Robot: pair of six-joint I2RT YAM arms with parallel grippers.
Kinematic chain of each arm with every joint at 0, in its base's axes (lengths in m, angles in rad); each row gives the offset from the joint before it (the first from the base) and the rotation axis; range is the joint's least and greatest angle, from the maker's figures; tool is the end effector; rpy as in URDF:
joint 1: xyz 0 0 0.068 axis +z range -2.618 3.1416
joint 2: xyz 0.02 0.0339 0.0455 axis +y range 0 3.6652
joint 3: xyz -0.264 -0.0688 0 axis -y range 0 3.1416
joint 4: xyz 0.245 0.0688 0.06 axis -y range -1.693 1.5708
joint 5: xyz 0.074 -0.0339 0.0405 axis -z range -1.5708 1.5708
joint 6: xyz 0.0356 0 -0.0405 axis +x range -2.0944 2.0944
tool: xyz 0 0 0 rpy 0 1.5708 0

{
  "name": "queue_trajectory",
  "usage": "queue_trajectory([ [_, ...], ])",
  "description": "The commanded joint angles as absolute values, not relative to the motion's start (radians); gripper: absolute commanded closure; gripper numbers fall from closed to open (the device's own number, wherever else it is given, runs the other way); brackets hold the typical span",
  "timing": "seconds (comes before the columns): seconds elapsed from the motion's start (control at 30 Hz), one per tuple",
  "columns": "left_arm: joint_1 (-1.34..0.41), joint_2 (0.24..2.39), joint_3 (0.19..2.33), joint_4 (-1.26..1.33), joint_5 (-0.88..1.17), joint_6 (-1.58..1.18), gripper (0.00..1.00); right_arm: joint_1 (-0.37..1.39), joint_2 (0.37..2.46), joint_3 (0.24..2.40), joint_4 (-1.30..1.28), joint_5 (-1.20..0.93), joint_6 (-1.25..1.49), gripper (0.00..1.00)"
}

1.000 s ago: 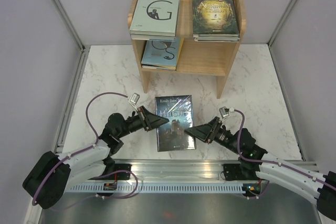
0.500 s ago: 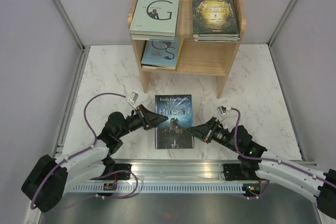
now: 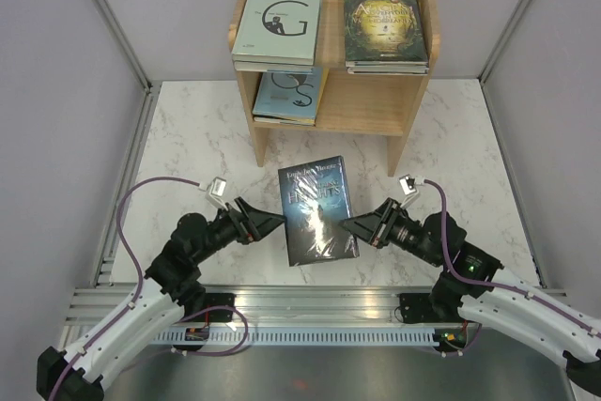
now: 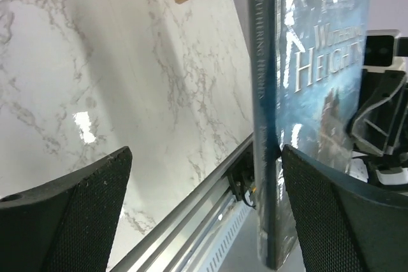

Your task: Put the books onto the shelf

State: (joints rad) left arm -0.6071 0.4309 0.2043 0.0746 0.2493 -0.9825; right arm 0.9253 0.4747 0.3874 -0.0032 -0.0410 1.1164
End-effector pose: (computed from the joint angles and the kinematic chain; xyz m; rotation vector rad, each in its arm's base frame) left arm 0.1096 -0.0869 0.2108 -0.1552 1.9224 -1.3433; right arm 0.0852 0.1156 0.2627 0.1475 1.9166 1.5172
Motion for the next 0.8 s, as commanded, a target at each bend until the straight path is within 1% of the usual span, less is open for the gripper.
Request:
queue_trajectory([
  [0.0,-0.604,0.400,0.132,-0.051,0.180,-0.903,0.01,0.930,0.414,0.505,0.068,-0.006,1.095,1.00],
  [0.1,-0.604,0.391,0.088,-0.019,0.164,-0.911,0.00,0.930,0.408,0.515,0.064,0.014,1.086,1.00],
  [0.23,-0.604,0.387,0.060,-0.005,0.161,-0.904,0.00,0.928,0.465,0.566,0.063,0.020,1.062,1.00],
  [0.63,-0.604,0.474,0.051,0.101,0.193,-0.891,0.00,0.908,0.710,0.822,0.048,0.072,0.942,1.00],
  [0.77,-0.604,0.476,0.046,0.107,0.195,-0.891,0.00,0.855,0.805,0.899,0.052,0.052,0.927,1.00],
])
